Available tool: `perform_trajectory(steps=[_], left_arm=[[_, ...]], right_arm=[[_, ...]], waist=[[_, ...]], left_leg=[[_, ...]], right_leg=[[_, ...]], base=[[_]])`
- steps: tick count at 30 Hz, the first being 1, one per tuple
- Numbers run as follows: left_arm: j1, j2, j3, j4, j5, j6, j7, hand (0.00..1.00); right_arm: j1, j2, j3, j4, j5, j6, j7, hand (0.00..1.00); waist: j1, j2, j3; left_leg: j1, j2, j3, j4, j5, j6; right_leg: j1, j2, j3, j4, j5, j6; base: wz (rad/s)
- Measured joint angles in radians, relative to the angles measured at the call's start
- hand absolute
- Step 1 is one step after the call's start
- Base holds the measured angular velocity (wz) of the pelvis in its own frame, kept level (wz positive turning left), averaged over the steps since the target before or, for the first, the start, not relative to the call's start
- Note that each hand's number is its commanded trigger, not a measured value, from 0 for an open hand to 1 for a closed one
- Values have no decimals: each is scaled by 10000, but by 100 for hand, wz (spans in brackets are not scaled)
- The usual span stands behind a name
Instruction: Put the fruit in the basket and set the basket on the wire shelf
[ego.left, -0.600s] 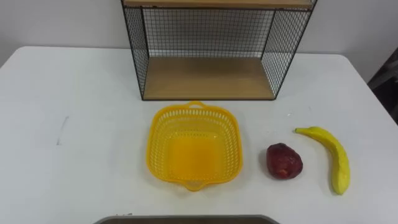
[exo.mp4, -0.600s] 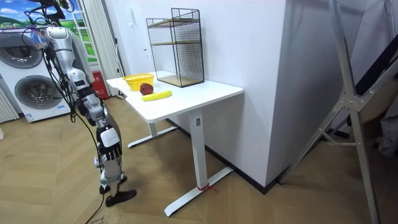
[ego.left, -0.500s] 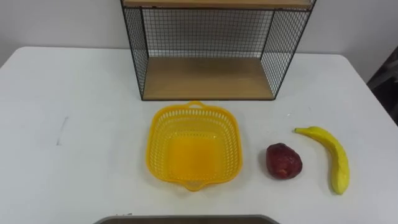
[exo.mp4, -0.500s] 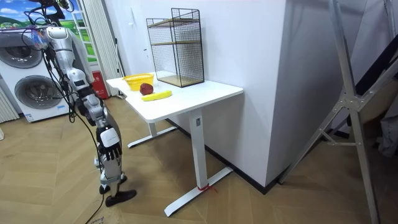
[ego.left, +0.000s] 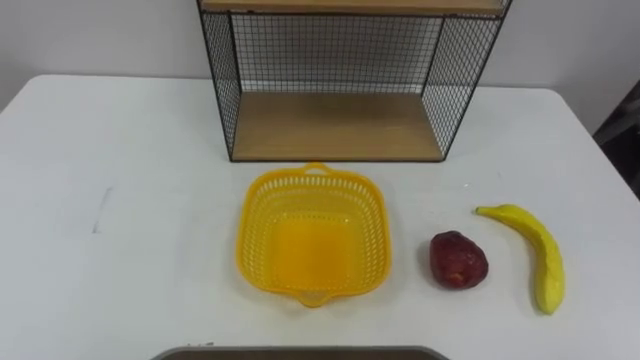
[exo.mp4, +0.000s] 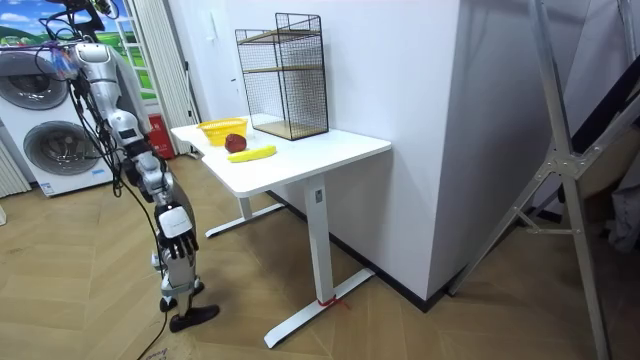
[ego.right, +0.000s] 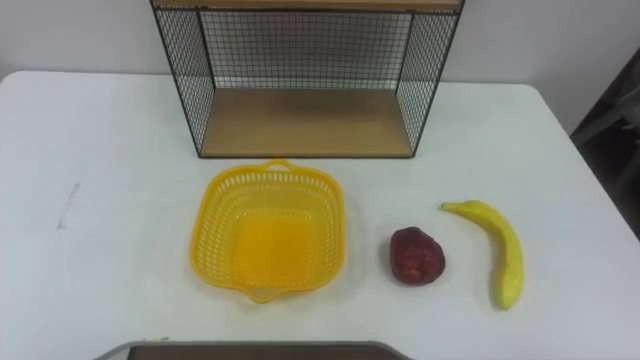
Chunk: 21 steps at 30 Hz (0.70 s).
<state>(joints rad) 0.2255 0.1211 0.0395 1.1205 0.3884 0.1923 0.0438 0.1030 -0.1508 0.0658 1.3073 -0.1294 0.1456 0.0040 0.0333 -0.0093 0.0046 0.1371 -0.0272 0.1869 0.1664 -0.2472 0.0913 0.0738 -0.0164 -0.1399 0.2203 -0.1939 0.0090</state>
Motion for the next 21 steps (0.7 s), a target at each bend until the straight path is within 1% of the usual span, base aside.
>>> perform_trajectory(steps=[2,6,7,8,9,10,11,12,13,14,16,17,18,19,20,21], left_arm=[[10,-68,183,5,18,-5,139,0],[18,-122,364,-3,3,-16,243,0],[69,-126,393,-4,3,-20,279,0],[60,-128,404,-4,-10,-22,293,0],[58,-133,424,-4,-7,-38,332,0],[71,-144,490,8,-11,-58,339,0],[70,-153,556,9,-21,-86,340,0],[89,-171,754,14,-28,-176,355,0],[160,-170,883,4,-25,-237,420,0],[179,-171,964,-19,-28,-263,462,0],[235,-187,1306,-38,-31,-461,640,0],[277,-190,1438,-36,-29,-504,662,0],[346,-194,1711,-36,-11,-548,732,0],[407,-192,1971,-84,-8,-581,787,0],[429,-190,2052,-132,-6,-615,817,0],[508,-184,2211,-246,-9,-691,832,0]], right_arm=[[12,7,-228,174,633,3,-245,0],[366,2,-548,223,3092,-24,-937,0],[450,22,-932,210,4090,-67,-1111,0],[479,37,-1141,205,4613,-119,-1192,0],[479,64,-1539,200,5633,-227,-1314,0],[418,71,-1884,189,6537,-281,-1345,0],[374,73,-2107,189,6952,-311,-1360,0],[292,73,-2552,157,7754,-377,-1446,0],[281,72,-2880,42,8644,-467,-1624,0],[276,65,-3034,-7,9160,-506,-1728,0],[281,49,-3891,-341,10973,-631,-2211,0],[280,36,-4183,-394,11379,-661,-2319,0],[227,27,-4774,-563,12097,-717,-2567,0],[214,25,-5300,-752,12675,-858,-2827,0],[192,25,-5528,-838,12918,-949,-2942,0],[191,19,-5879,-1052,13422,-1142,-3168,0]], waist=[[-2,-7,4],[-25,23,16],[-72,59,26],[-120,63,38],[-280,90,38],[-360,127,41],[-438,141,46],[-564,168,45],[-611,182,41],[-647,188,42],[-748,177,38],[-823,165,31],[-932,146,19],[-1058,126,6],[-1117,120,0],[-1142,116,-13]], left_leg=[[-13,0,2,1,0,0],[40,1,30,-25,-1,0],[68,1,30,-23,-1,0],[83,1,30,-24,-2,0],[122,1,27,-31,-7,-5],[134,2,27,-47,-14,-11],[132,2,27,-70,-15,-11],[139,1,31,-73,-15,-12],[160,1,44,-66,-14,-12],[163,2,51,-56,-14,-12],[142,5,92,-27,-14,-12],[138,4,92,-22,-14,-12],[142,4,108,-11,-16,-13],[131,4,128,-10,-18,-14],[118,3,148,-11,-18,-14],[72,2,208,1,-18,-13]], right_leg=[[-15,-2,-1,1,0,0],[3,6,29,1,0,0],[30,6,36,0,2,-1],[56,7,41,-2,2,-1],[103,8,34,-6,1,-1],[116,10,36,-5,2,-1],[117,11,50,-4,2,-1],[118,15,73,9,2,-1],[122,25,114,26,1,-2],[121,29,125,28,1,-2],[67,38,166,50,1,-4],[67,37,167,46,1,-4],[66,41,191,32,1,-3],[49,44,215,7,1,-3],[19,44,235,9,1,-3],[-59,47,285,24,1,-3]], base=[[0],[-2],[0],[0],[0],[0],[0],[-3],[-4],[-5],[-5],[-5],[-3],[-5],[-11],[-9]])
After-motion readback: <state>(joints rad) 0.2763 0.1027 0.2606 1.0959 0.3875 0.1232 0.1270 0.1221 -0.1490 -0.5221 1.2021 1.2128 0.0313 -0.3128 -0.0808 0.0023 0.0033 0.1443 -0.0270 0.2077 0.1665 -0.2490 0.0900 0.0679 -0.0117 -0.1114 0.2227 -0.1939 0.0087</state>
